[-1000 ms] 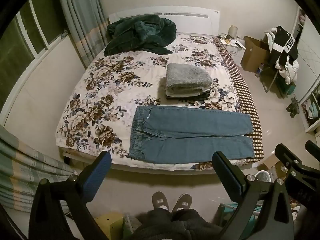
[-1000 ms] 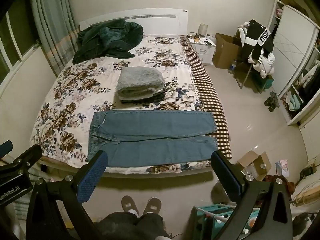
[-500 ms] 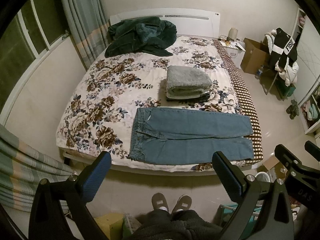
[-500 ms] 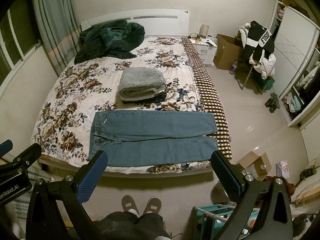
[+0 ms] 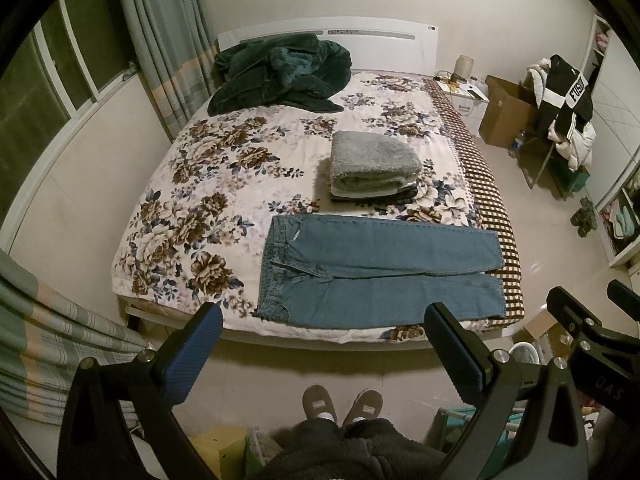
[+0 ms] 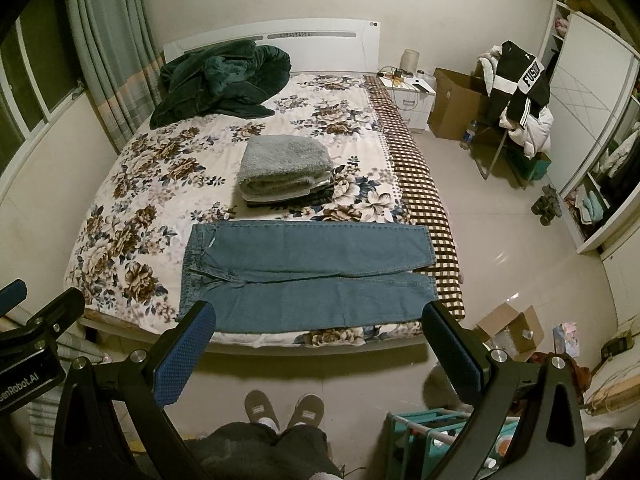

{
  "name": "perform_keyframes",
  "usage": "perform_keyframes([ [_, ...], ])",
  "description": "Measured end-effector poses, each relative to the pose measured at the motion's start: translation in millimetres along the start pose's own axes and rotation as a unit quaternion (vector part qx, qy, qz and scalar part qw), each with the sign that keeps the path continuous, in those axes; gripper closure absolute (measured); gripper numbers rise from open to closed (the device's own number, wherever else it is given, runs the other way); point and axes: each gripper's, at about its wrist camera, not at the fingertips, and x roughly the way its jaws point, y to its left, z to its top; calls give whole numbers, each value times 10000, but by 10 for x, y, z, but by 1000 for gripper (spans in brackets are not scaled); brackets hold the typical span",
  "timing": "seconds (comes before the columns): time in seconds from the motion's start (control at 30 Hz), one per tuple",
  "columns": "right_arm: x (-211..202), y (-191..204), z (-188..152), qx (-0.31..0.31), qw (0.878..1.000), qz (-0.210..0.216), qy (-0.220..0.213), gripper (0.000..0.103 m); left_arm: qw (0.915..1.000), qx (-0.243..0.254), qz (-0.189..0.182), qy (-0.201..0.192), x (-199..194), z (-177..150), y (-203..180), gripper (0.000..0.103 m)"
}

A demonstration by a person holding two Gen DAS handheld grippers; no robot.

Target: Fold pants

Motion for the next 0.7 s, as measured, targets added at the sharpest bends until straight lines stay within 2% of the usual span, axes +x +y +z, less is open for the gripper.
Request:
perform_keyframes([
  [0.13,-17,138,27,7,10000,7,28,0,10000,2,2,7,-58,67,26,0],
  [0.53,-66,190,15,-5,10000,20,15,0,10000,-7,3,-8,-160,154,6,0],
  [0.6,-124,370,39,-27,10000,37,23,0,10000,1,5,-6,-145,144,1,0],
  [0.7,-177,378,44,-53,10000,50,27,0,10000,-6,-8,-4,-124,117,3,0],
])
